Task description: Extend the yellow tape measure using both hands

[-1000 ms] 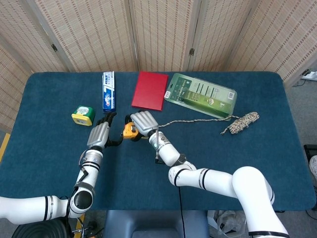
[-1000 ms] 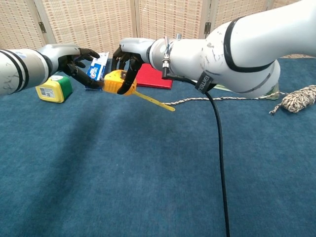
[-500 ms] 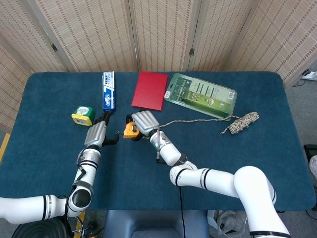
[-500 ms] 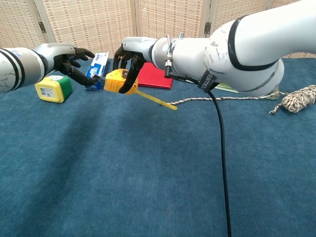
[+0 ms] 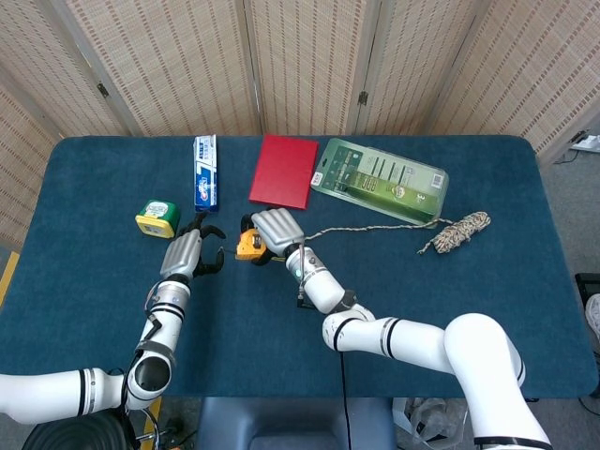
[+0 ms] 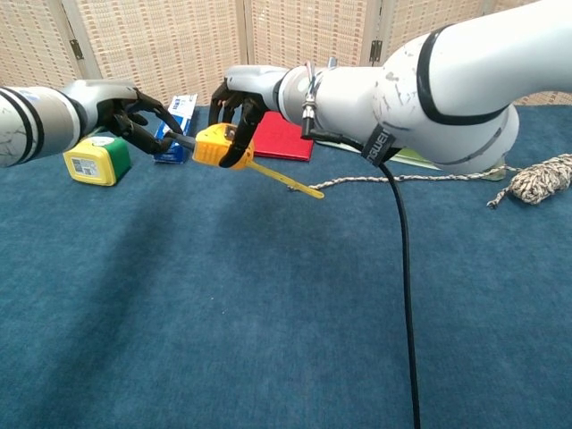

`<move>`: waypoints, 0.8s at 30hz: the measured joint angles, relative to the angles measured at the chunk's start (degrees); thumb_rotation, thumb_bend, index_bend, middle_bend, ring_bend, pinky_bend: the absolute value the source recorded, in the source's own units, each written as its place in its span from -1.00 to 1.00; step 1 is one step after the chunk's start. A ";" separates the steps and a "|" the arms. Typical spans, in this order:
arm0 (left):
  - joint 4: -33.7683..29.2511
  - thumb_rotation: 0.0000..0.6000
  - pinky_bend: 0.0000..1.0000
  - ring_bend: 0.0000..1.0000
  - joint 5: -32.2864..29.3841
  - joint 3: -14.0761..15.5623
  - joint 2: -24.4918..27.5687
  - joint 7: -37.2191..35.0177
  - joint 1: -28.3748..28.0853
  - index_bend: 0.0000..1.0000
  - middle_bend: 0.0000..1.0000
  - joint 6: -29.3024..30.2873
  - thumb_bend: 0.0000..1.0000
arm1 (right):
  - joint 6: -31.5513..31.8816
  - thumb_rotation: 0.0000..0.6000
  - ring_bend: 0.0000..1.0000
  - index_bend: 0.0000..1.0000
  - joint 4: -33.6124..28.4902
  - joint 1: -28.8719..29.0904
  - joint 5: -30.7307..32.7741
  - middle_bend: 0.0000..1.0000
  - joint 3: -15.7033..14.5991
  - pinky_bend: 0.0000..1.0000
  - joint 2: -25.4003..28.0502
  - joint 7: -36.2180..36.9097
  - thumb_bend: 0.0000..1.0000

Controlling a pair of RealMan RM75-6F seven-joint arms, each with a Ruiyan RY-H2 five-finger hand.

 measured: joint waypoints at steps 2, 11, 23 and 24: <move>0.15 1.00 -1.00 -1.00 0.28 -0.02 -0.17 -0.22 0.01 -0.15 -1.00 0.26 0.10 | 0.00 1.00 -0.13 0.16 0.00 0.03 0.14 0.06 -0.06 -0.64 0.03 -0.13 -0.58; 0.89 1.00 -0.99 -1.00 1.35 -0.24 -1.10 -1.21 0.05 0.04 -0.98 1.23 0.10 | -0.19 1.00 -0.12 0.16 0.01 0.04 0.62 0.06 -0.28 -0.64 0.20 -0.39 -0.58; 1.76 1.00 -0.99 -1.00 3.31 -0.11 -1.04 -2.93 1.69 0.09 -0.95 2.30 0.10 | 0.17 1.00 -0.12 0.16 -2.39 -0.62 1.20 0.06 -0.43 -0.64 2.02 -0.49 -0.58; 1.80 1.00 -0.99 -1.00 3.54 -0.04 -0.89 -3.15 1.97 0.09 -0.95 2.33 0.10 | 0.27 1.00 -0.12 0.16 -2.68 -0.74 1.21 0.06 -0.48 -0.64 2.30 -0.50 -0.58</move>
